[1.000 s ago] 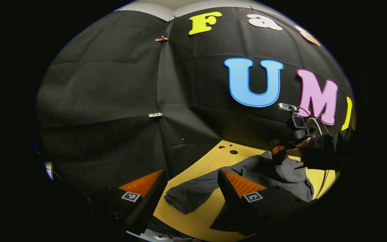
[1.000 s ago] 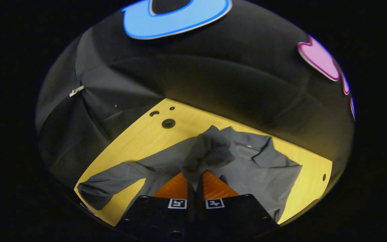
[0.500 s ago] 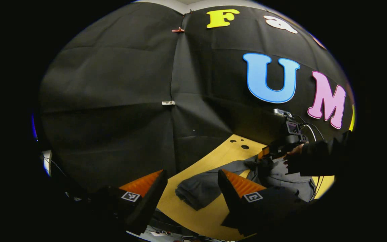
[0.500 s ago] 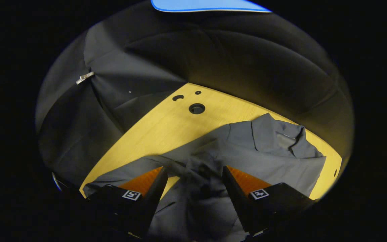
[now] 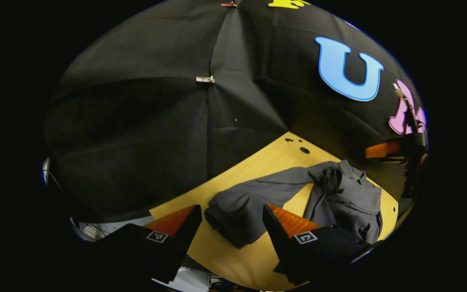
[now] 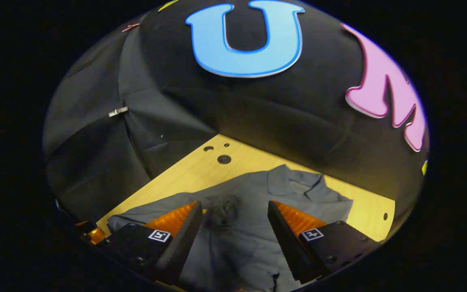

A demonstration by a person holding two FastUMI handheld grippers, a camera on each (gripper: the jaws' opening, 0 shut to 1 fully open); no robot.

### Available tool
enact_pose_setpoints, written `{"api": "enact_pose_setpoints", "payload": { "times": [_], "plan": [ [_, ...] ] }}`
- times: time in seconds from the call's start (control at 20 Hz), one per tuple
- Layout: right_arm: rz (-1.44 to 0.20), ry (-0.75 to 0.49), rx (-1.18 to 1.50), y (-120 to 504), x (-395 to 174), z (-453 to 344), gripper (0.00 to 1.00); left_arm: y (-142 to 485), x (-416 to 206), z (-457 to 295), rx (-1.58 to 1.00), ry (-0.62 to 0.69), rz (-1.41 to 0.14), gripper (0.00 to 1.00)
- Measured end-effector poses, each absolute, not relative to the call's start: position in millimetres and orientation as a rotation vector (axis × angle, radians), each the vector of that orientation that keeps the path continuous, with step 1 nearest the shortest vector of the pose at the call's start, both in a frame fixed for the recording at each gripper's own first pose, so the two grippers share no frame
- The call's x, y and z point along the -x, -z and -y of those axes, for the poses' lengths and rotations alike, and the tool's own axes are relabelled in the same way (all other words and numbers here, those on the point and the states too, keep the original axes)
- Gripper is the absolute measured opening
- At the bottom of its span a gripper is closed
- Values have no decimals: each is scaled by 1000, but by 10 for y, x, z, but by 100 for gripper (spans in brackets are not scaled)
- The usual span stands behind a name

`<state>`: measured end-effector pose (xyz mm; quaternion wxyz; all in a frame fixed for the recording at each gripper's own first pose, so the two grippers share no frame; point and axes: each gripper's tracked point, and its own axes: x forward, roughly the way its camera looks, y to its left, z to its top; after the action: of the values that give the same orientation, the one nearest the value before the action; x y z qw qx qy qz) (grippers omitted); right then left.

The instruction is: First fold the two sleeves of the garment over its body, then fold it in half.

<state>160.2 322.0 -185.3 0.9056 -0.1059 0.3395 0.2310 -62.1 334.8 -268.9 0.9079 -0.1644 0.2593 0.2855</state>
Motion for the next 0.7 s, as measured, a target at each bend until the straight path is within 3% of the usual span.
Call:
{"api": "enact_pose_setpoints", "payload": {
  "times": [0.3, 0.7],
  "plan": [
    [-592, -386, 146, 1217, -1359, -2463, 100, 3266, 380, -3504, 344, -652, -668, 96],
    [-612, -309, 79, 1161, -1148, -1543, 100, 3653, 200, -3566, 271, -711, -809, 96]
  ]
}}
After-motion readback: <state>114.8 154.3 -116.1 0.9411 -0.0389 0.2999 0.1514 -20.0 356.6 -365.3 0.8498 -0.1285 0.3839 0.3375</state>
